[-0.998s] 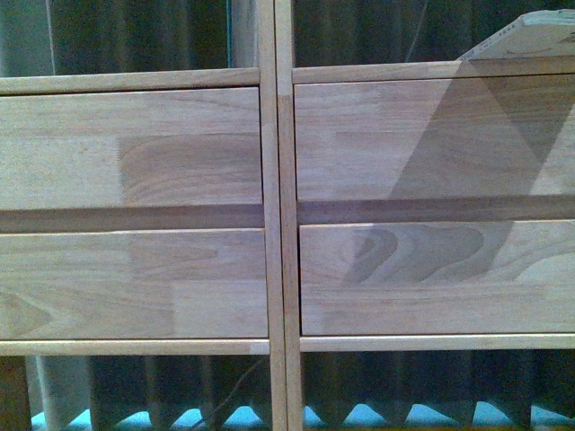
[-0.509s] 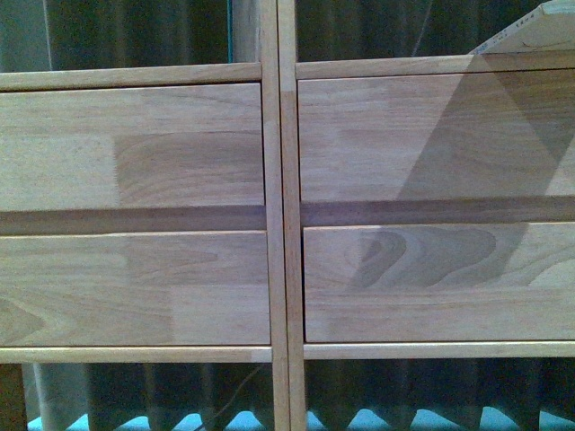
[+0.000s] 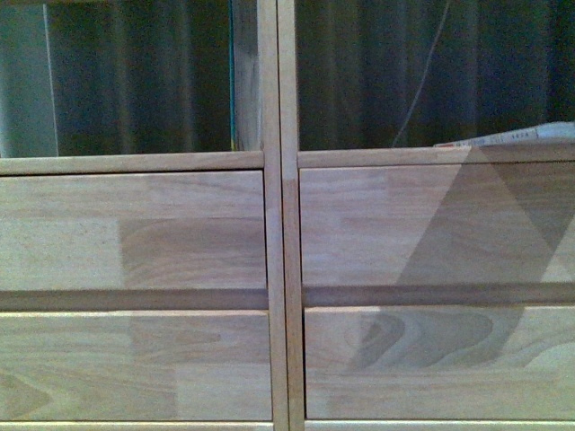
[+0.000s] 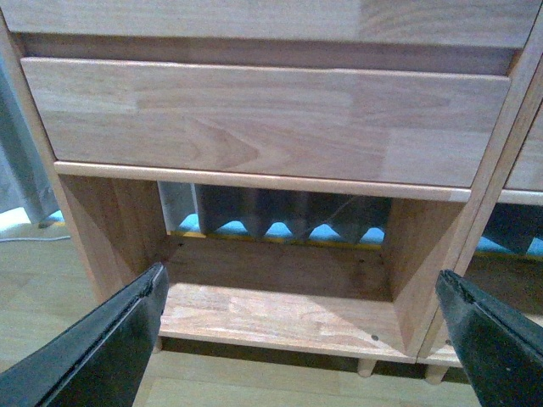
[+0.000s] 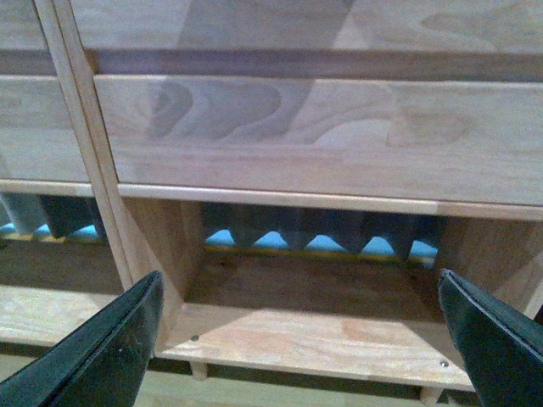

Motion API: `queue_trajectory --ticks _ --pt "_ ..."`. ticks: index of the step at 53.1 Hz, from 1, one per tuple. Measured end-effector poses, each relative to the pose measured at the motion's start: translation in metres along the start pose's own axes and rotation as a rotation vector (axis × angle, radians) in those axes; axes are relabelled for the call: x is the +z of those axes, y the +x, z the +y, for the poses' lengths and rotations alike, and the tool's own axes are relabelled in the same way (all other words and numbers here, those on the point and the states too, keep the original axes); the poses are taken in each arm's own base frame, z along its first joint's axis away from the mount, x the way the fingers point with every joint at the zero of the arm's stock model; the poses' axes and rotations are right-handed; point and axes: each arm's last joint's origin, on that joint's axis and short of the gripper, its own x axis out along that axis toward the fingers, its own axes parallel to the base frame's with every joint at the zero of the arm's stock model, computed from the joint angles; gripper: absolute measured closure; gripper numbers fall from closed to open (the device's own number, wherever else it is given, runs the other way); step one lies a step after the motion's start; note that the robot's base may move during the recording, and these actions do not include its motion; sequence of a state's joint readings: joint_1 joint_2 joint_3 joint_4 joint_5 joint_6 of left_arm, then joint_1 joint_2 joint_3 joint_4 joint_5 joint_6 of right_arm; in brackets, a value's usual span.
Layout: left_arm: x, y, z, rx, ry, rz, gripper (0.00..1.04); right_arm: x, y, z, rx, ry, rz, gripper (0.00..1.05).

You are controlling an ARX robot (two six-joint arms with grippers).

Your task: Organize books on shelf

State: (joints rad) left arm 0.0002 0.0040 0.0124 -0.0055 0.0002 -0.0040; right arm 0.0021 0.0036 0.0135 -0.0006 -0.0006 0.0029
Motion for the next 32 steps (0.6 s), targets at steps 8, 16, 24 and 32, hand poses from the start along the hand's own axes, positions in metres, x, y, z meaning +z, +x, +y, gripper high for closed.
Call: queue_trajectory --ticks 8,16,24,32 --pt "0.0000 0.0000 0.0000 0.000 0.000 0.000 0.07 0.0000 0.0000 0.0000 0.000 0.000 0.000 0.07" --pt "0.0000 0.0000 0.0000 0.000 0.000 0.000 0.07 0.0000 0.0000 0.0000 0.000 0.000 0.000 0.07" --pt "0.0000 0.0000 0.0000 0.001 0.000 0.000 0.07 0.0000 0.0000 0.0000 0.000 0.000 0.000 0.07" --pt "0.0000 0.0000 0.0000 0.000 0.000 0.000 0.07 0.0000 0.0000 0.0000 0.000 0.000 0.000 0.07"
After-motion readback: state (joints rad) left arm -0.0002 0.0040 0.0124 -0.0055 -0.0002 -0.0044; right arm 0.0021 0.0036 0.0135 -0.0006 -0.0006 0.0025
